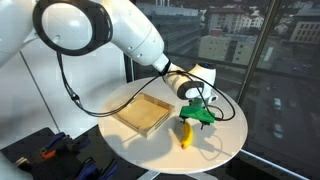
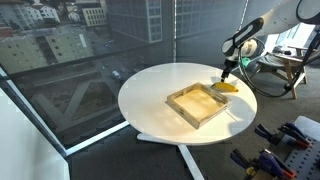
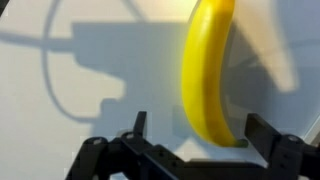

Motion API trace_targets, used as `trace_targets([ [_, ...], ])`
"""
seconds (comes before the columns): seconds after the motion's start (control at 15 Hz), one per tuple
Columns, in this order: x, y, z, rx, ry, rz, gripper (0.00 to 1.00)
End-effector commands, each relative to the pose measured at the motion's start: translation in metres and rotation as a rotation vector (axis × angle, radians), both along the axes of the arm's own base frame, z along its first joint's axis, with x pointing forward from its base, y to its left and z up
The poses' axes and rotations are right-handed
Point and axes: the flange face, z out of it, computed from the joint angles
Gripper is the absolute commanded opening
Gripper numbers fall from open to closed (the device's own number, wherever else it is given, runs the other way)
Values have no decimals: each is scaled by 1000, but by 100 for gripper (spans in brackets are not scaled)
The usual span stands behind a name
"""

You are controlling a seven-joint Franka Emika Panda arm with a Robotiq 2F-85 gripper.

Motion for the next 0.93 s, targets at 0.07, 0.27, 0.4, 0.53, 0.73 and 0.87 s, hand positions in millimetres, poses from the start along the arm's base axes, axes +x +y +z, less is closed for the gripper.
trace_targets([
  [0.07, -9, 6, 4, -12, -6, 26, 100],
  [0.27, -11, 8, 1, -12, -5, 27, 100],
  [0.4, -12, 8, 0, -14, -2, 29, 100],
  [0.53, -12, 9, -2, -14, 4, 29, 100],
  [0.73, -13, 11, -5, -16, 12, 34, 100],
  [0.87, -14, 12, -6, -16, 13, 36, 100],
])
